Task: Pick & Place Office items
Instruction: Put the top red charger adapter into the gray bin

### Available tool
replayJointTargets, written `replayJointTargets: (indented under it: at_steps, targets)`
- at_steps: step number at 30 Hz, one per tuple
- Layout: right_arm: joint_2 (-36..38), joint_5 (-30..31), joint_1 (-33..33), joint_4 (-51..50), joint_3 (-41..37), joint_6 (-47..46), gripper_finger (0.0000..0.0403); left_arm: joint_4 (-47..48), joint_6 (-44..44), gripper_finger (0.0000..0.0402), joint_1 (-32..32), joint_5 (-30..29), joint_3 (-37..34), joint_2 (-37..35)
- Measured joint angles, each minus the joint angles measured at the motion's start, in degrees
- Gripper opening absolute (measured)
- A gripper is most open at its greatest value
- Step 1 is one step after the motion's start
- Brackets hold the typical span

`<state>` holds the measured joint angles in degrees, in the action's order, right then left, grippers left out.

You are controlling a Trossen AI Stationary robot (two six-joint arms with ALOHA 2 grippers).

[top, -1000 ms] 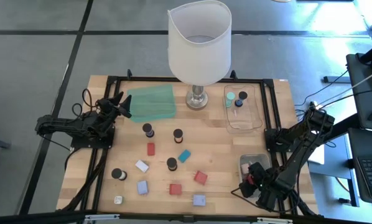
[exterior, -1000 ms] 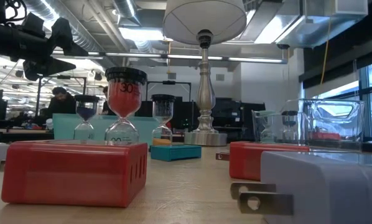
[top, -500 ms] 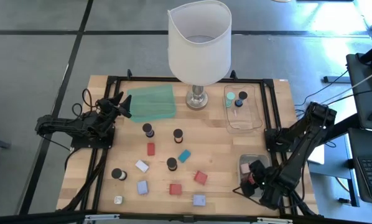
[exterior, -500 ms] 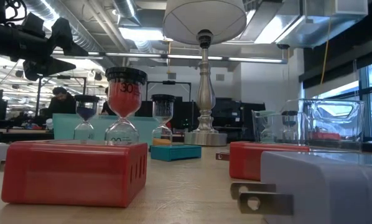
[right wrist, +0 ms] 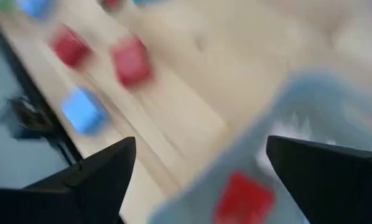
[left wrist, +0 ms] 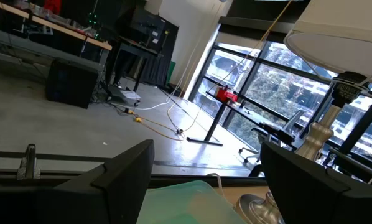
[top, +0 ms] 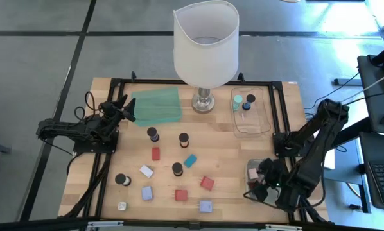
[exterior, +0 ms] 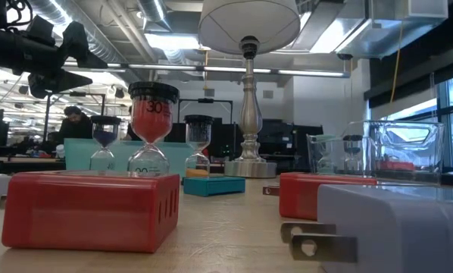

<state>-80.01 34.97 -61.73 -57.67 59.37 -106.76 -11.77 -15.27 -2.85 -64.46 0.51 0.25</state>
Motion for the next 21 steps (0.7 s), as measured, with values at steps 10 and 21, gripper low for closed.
replayJointTargets:
  at_steps: [10, 21]
  targets:
    - [0.8, 13.6, 6.2, 6.3, 0.4, 20.4, 0.0354, 0.0, 0.0, 0.0290, 0.0, 0.0, 0.0, 0.0]
    - [-6.7, -3.4, 16.5, 26.0, 0.4, 44.7, 0.0354, 0.0, 0.0, 0.0290, 0.0, 0.0, 0.0, 0.0]
